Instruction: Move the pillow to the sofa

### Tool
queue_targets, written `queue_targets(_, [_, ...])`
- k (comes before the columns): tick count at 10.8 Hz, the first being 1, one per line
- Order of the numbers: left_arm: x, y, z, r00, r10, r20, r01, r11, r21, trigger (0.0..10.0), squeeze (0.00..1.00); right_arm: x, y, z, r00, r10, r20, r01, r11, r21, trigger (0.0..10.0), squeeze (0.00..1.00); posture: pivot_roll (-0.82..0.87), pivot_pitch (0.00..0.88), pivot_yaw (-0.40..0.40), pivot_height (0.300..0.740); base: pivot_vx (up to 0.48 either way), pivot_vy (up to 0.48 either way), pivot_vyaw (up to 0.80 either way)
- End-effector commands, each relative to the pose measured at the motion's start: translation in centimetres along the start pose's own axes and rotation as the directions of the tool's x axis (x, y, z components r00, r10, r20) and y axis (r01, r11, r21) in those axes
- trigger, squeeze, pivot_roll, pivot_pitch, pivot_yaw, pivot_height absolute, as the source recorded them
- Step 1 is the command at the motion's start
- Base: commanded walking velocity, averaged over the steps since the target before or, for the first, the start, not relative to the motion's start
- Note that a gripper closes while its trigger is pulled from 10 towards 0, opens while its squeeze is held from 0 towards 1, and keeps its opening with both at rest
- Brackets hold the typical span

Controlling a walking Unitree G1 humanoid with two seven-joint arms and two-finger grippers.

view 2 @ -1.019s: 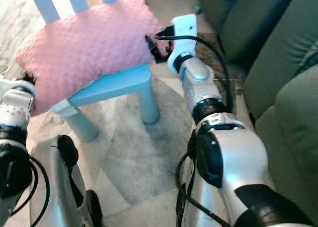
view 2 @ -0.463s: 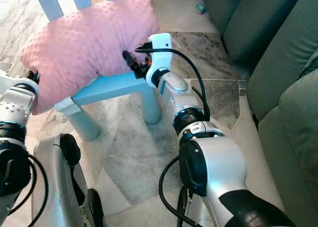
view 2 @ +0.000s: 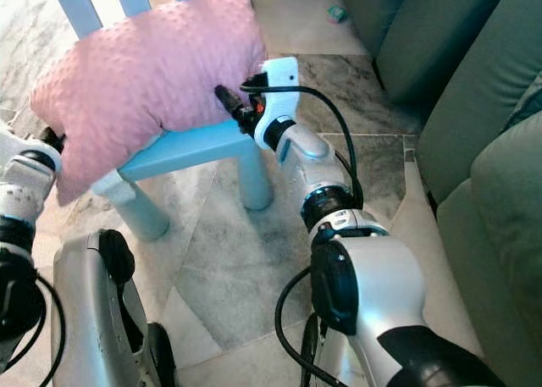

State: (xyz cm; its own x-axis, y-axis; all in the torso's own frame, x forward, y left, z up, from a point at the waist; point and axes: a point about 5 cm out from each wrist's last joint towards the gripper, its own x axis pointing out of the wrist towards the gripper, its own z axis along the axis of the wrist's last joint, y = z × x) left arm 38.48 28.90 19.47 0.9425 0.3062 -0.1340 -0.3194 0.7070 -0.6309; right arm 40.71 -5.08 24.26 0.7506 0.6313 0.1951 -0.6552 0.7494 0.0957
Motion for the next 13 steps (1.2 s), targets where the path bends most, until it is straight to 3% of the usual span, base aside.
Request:
queue_targets(1, [-0.3,1.6,-1.8,0.996,0.028,-0.086,-0.023,0.998,0.056,0.0,0.00,0.0,0.6,-0.2,0.998,0.054,0.015,-0.054,0.998,0.012,0.0,0.00,-0.02,0.334,0.015,0.300,0.000,0.000,0.00])
queue_targets(8, [-0.7,3.6,0.2,0.999,0.042,0.012,-0.042,0.996,0.079,0.0,0.00,-1.4,0.0,-1.3,0.991,0.130,0.041,-0.132,0.991,0.024,0.0,0.00,-0.04,0.317,0.009,0.300,0.000,0.000,0.00])
queue_targets(10, [-1.1,3.6,1.3,0.997,-0.014,0.082,0.002,0.988,0.151,0.0,0.00,-1.6,-0.5,-0.7,0.989,0.124,0.081,-0.128,0.991,0.049,0.0,0.00,-0.05,0.296,0.006,0.300,0.000,0.000,0.00])
queue_targets(12, [-2.2,3.3,1.2,0.989,-0.110,0.098,0.082,0.963,0.257,0.0,0.00,-2.3,-1.0,-0.2,0.983,0.126,0.132,-0.135,0.989,0.063,0.0,0.00,-0.07,0.264,0.000,0.300,0.000,0.000,0.00])
queue_targets(13, [-2.5,3.3,1.2,0.986,-0.124,0.109,0.090,0.958,0.272,0.0,0.00,-2.4,-0.9,-0.1,0.981,0.132,0.142,-0.142,0.988,0.062,0.0,0.00,-0.08,0.253,-0.001,0.300,0.000,0.000,0.00])
